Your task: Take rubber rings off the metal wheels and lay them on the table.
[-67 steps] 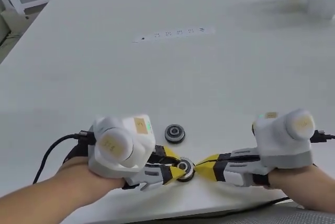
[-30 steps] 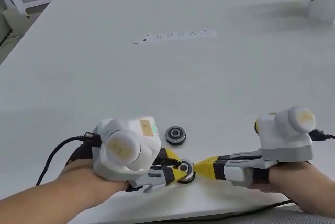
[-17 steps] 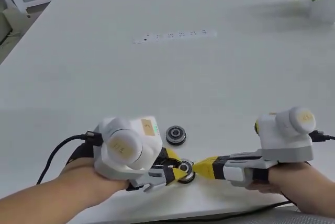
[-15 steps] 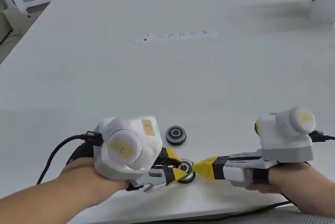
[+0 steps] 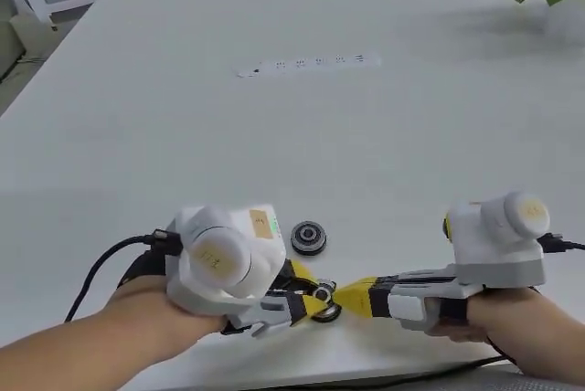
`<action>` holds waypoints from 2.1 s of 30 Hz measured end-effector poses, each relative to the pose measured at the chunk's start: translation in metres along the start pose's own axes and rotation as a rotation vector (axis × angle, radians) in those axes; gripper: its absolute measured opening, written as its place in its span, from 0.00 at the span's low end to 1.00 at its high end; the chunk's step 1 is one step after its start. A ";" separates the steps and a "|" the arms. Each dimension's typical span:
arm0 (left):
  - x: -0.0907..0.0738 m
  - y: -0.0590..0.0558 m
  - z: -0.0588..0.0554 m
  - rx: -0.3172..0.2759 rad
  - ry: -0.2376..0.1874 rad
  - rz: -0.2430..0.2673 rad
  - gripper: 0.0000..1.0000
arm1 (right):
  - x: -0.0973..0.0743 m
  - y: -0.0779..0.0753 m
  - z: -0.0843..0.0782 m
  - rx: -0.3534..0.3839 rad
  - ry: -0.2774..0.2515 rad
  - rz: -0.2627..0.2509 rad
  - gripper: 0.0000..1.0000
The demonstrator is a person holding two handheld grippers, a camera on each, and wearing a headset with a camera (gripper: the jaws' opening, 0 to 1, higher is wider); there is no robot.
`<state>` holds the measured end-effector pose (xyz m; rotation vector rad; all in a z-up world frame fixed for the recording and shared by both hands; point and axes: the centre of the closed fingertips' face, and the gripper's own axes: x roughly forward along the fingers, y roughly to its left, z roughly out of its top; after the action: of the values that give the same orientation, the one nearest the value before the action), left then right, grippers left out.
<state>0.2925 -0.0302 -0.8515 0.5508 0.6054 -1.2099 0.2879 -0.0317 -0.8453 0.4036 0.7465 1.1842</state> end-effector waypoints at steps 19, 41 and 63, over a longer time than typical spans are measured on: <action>0.001 -0.002 0.001 0.002 -0.010 -0.005 0.11 | 0.002 0.015 0.002 0.011 -0.020 0.087 0.00; 0.001 -0.002 0.002 -0.019 -0.025 -0.015 0.12 | -0.003 -0.003 0.007 0.026 -0.063 0.007 0.00; -0.013 0.001 0.013 -0.056 -0.057 -0.023 0.24 | -0.005 -0.005 0.011 0.028 -0.079 0.004 0.00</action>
<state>0.2926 -0.0297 -0.8336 0.4614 0.5971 -1.2227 0.2984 -0.0371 -0.8388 0.4723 0.6951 1.1563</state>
